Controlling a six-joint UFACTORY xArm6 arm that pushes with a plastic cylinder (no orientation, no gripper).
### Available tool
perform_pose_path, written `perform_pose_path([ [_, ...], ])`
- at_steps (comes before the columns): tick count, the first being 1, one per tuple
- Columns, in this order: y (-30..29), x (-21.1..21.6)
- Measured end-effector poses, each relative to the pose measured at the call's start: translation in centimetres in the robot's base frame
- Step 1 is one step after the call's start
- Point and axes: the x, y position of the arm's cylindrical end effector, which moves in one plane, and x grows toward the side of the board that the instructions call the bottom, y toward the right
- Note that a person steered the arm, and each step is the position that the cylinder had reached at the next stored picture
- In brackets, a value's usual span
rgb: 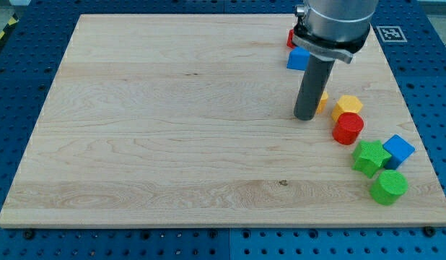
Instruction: Slide blue cube to the left of red star
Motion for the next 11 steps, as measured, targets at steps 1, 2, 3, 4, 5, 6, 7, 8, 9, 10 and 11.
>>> perform_pose_path([
  [1,0.3,-2.3],
  [2,0.5,-3.6],
  [3,1.4,-4.5],
  [4,1.5,-6.7],
  [5,0.9,-10.3],
  [6,0.9,-11.9],
  [7,0.8,-11.9],
  [8,0.6,-13.9],
  [9,0.6,-16.5],
  [10,-1.5,-16.7],
  [11,-6.0,-16.7],
])
